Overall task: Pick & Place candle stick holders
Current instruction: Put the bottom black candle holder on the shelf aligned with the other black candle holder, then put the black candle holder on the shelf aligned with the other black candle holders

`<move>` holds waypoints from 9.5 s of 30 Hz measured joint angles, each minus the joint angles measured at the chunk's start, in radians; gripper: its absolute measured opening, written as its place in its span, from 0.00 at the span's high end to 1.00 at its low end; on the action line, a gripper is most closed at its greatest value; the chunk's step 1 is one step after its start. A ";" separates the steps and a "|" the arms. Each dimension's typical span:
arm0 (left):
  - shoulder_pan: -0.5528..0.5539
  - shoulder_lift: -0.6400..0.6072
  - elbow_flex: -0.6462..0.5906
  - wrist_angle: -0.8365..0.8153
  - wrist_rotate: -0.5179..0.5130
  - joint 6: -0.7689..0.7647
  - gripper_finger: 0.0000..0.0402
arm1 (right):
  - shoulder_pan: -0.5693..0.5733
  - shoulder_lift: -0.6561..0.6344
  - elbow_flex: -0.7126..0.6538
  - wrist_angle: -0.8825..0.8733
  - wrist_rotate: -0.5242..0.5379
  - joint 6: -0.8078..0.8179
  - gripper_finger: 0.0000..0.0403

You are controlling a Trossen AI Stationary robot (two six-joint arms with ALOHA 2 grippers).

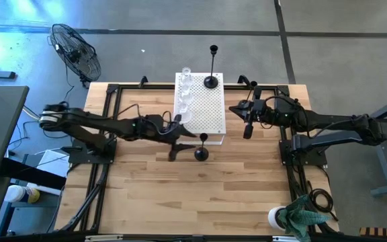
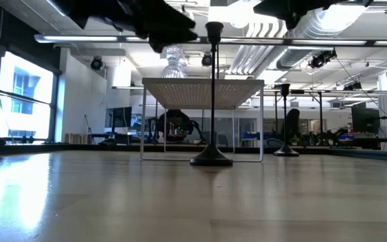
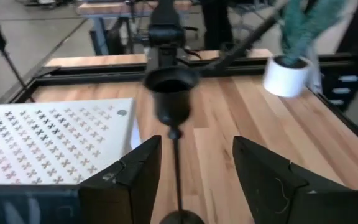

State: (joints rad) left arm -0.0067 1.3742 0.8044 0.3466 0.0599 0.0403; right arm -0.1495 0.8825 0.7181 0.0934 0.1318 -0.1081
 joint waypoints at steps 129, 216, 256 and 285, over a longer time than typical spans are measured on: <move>0.196 -0.425 -0.562 0.280 -0.225 -0.020 1.00 | -0.080 0.563 1.124 -0.888 -0.085 0.239 0.67; 0.196 -0.425 -0.562 0.287 -0.199 -0.020 1.00 | -0.389 0.406 1.061 -0.932 0.010 -0.036 0.95; 0.196 -0.425 -0.562 0.280 -0.199 -0.020 1.00 | -0.377 -0.048 -0.131 -0.439 0.314 0.565 0.60; 0.196 -0.425 -0.562 0.272 -0.199 -0.021 1.00 | -0.505 0.232 -0.138 -0.046 0.442 0.465 0.37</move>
State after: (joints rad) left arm 0.1894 0.9497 0.2420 0.6186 -0.1387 0.0196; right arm -0.6544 1.1141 0.5800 0.0474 0.5736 0.3565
